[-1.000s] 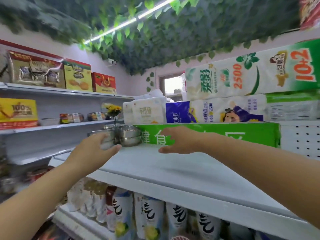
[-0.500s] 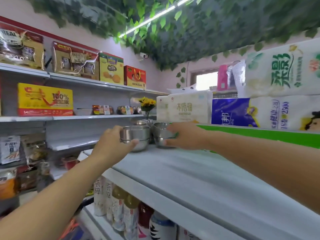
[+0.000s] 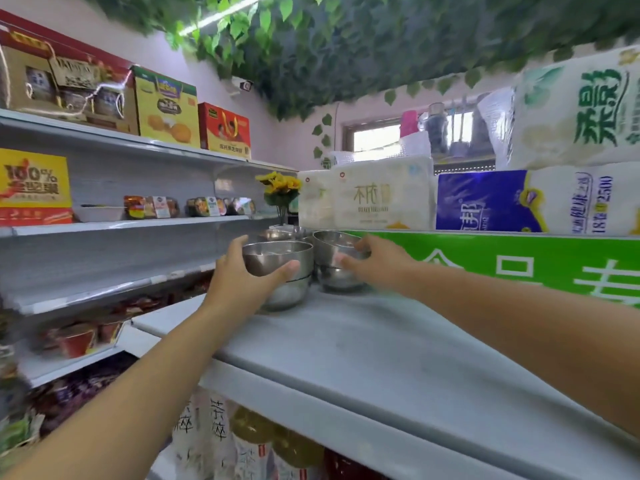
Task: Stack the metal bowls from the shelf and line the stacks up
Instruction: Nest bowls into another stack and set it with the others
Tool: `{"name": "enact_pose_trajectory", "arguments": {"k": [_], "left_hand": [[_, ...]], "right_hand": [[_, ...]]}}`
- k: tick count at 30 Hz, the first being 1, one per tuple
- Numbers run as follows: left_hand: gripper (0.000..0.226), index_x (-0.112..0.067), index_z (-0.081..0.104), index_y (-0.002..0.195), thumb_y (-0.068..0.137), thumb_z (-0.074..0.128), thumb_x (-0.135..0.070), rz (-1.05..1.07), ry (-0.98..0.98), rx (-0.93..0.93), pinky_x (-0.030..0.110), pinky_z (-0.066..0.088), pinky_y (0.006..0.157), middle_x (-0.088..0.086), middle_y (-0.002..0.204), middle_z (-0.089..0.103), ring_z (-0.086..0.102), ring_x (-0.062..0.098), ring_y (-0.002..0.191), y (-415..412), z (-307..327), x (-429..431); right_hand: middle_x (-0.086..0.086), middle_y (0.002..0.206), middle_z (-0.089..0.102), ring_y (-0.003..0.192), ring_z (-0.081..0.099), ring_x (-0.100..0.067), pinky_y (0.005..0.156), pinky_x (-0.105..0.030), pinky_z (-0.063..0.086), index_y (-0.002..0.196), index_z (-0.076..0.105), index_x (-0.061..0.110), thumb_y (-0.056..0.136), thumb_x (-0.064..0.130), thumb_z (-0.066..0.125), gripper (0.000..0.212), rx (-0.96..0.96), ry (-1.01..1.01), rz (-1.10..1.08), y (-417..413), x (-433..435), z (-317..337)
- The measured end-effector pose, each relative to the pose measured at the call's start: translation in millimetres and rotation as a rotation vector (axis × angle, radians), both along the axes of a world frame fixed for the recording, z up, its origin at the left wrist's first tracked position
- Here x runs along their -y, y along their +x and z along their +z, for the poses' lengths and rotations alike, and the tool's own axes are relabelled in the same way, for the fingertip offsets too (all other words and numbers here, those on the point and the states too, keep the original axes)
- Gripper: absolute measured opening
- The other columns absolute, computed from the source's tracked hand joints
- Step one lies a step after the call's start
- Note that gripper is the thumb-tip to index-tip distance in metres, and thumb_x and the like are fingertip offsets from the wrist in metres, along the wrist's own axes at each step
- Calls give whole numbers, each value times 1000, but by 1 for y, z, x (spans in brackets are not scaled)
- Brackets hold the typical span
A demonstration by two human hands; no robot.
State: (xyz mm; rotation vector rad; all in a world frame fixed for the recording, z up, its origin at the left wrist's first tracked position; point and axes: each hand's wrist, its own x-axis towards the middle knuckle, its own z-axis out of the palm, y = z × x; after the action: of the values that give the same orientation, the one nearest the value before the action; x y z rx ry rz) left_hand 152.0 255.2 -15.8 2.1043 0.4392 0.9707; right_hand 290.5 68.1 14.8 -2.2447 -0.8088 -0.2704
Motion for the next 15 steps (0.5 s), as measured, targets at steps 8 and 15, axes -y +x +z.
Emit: {"name": "enact_pose_trajectory", "arguments": {"k": [8,15], "left_hand": [[91,-31,41,139,63,85,-57,-151,-113,176,20,40,74,-8,119,52,52,14,106,13,-9,-17],[78,-37,47,124,61,88,-55,-188,-95,317,15,42,68,-23,106,56,55,-5,92,2,-7,-10]], "right_hand": [[-3,114,68,107,63,-23,88,-30,50,119,70,16,91,52,70,46,30,129,-126,21,-21,-11],[12,81,61,88,64,-18,81,-29,52,94,69,22,87,41,78,22,132,387,-187,20,-17,-13]]}}
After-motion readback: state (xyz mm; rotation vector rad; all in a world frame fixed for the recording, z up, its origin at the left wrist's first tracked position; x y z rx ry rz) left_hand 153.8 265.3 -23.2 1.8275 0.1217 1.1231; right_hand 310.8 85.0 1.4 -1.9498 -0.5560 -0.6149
